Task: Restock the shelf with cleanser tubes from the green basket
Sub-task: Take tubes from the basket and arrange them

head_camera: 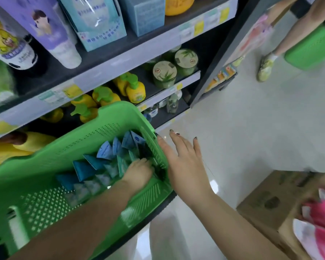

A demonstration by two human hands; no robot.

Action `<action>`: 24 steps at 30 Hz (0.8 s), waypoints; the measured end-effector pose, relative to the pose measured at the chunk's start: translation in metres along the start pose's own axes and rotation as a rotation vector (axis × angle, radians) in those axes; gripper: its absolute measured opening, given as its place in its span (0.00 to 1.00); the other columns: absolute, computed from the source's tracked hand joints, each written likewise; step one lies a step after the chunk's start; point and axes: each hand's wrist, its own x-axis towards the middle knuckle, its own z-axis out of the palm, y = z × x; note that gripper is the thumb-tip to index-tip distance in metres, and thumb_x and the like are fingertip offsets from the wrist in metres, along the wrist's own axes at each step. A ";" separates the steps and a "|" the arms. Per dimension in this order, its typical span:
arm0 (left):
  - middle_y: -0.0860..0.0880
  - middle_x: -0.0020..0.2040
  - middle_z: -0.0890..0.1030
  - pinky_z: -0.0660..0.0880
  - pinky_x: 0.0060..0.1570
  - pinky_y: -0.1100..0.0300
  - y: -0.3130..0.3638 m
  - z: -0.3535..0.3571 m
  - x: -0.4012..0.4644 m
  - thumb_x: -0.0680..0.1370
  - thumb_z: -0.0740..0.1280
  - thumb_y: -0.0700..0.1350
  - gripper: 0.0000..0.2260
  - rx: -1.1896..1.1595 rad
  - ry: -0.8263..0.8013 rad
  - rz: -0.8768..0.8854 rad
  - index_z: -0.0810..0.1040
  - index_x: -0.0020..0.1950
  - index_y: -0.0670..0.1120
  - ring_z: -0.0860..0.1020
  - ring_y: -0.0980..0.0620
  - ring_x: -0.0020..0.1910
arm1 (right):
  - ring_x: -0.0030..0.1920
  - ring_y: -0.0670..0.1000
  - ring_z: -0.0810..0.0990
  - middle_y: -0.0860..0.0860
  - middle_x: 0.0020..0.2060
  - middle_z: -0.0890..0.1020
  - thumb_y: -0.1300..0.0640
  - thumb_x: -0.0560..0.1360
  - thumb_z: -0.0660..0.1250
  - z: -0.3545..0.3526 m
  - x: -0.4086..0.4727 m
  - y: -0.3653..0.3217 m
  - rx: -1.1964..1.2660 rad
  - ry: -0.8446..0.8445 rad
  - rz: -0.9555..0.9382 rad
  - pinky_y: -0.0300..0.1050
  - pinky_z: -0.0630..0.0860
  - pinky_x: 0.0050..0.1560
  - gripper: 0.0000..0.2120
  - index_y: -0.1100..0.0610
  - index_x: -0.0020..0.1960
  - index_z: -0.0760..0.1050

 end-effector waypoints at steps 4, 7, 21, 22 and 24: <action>0.47 0.51 0.78 0.65 0.42 0.58 0.004 0.024 0.014 0.77 0.60 0.39 0.10 -0.002 -0.102 0.050 0.77 0.54 0.45 0.76 0.47 0.49 | 0.60 0.58 0.76 0.59 0.61 0.76 0.70 0.51 0.71 0.005 -0.005 -0.004 0.058 -0.014 0.011 0.63 0.58 0.63 0.46 0.53 0.67 0.65; 0.46 0.53 0.79 0.74 0.50 0.53 0.006 0.034 0.023 0.77 0.59 0.37 0.11 -0.033 -0.153 0.053 0.76 0.56 0.44 0.79 0.47 0.49 | 0.61 0.57 0.73 0.59 0.62 0.75 0.71 0.52 0.71 0.006 -0.009 -0.004 0.118 -0.018 0.039 0.63 0.56 0.64 0.46 0.54 0.68 0.65; 0.44 0.47 0.79 0.72 0.40 0.58 0.007 0.021 0.034 0.79 0.57 0.36 0.08 -0.081 -0.202 0.118 0.75 0.53 0.39 0.79 0.46 0.43 | 0.58 0.59 0.78 0.60 0.61 0.76 0.73 0.54 0.71 -0.001 -0.014 0.005 0.173 -0.020 0.125 0.62 0.57 0.62 0.42 0.55 0.66 0.67; 0.45 0.47 0.79 0.71 0.39 0.59 0.004 0.019 0.031 0.79 0.58 0.36 0.09 -0.067 -0.190 0.128 0.76 0.54 0.39 0.79 0.46 0.43 | 0.58 0.59 0.78 0.60 0.61 0.76 0.73 0.54 0.72 -0.003 -0.014 0.006 0.167 -0.023 0.126 0.62 0.58 0.62 0.42 0.55 0.66 0.66; 0.45 0.49 0.79 0.71 0.38 0.60 -0.002 0.011 0.023 0.78 0.58 0.36 0.10 -0.031 -0.172 0.139 0.76 0.55 0.41 0.79 0.47 0.44 | 0.58 0.59 0.78 0.61 0.61 0.76 0.73 0.55 0.72 -0.008 -0.015 0.008 0.151 -0.034 0.125 0.64 0.61 0.62 0.42 0.55 0.66 0.65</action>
